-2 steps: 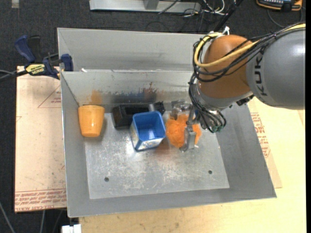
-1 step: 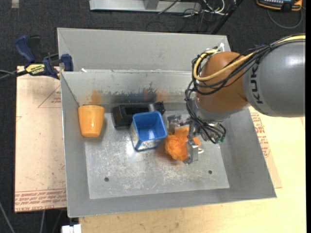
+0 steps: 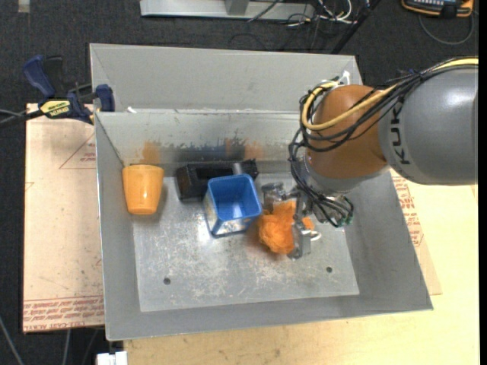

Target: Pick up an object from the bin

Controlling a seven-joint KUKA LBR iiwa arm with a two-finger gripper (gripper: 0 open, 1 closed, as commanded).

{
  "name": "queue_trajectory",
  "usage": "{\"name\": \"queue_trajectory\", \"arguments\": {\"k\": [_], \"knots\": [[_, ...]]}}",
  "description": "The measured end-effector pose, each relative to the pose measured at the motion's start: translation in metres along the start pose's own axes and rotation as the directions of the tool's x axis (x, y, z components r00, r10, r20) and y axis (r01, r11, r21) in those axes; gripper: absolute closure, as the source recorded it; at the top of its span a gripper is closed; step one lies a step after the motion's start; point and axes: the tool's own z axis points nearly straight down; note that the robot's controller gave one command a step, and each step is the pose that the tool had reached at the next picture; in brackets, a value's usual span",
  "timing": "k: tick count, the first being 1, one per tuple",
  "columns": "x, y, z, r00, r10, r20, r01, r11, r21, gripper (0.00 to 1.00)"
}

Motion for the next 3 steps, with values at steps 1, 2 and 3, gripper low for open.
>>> {"name": "queue_trajectory", "arguments": {"k": [1,2,3], "knots": [[-0.005,-0.028,0.0,0.996,-0.089,0.007,0.089,0.996,-0.004,0.0],[0.007,0.026,0.03,0.955,-0.297,0.003,0.297,0.955,-0.001,1.0],[0.007,0.026,0.03,0.955,-0.296,0.003,0.296,0.955,-0.001,1.0]]}}
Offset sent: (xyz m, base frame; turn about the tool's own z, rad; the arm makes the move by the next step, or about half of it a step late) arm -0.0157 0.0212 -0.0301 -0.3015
